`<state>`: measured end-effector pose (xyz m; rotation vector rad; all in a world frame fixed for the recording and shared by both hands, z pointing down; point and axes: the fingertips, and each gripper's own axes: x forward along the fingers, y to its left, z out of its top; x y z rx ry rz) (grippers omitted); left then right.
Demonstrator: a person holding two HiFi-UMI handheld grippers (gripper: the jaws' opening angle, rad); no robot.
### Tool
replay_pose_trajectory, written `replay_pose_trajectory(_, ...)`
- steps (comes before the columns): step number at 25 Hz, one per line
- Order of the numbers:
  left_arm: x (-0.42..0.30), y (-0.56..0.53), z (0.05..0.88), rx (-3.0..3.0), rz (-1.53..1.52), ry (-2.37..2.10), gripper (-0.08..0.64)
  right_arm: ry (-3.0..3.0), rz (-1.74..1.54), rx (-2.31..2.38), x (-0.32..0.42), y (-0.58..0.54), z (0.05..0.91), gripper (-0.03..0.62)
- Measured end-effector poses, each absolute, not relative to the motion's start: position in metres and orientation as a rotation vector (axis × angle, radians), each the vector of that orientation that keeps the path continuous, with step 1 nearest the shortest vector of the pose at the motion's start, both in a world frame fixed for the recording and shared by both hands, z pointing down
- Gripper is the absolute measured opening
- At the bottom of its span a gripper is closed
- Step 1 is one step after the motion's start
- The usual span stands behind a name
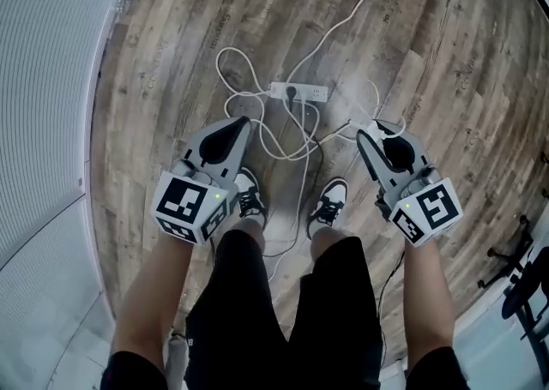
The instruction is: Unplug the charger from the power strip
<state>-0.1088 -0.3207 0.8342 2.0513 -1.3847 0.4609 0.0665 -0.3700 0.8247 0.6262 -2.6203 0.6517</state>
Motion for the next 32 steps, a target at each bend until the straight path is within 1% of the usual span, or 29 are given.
replay_pose_trajectory(8,-0.107,-0.265,0.672,2.058,0.397,-1.439,0.018,-2.605,0.829,0.825,0.088,-0.317,0.681,0.109)
replay_pose_trajectory(14,-0.121,-0.24,0.548,2.123,0.431,-1.439,0.018,-2.691,0.891,1.038,0.1,-0.302,0.545,0.109)
replay_pose_trajectory(21,-0.146,-0.231,0.396,2.243,0.309,-1.483,0.018,-2.745,0.661,1.148,0.094,-0.283,0.391,0.109)
replay_pose_trajectory(26,-0.157,-0.221,0.302,2.327,0.258,-1.514,0.018,-2.783,0.503,1.149,0.081,-0.263,0.3,0.109)
replay_pose_trajectory(29,-0.15,-0.224,0.256,2.372,0.192,-1.553,0.018,-2.875,0.371,1.071,0.078,-0.26,0.254,0.109)
replay_pose_trajectory(32,-0.123,-0.214,0.227,2.401,0.165,-1.582,0.018,-2.91,0.247,1.005,0.09,-0.249,0.222,0.109)
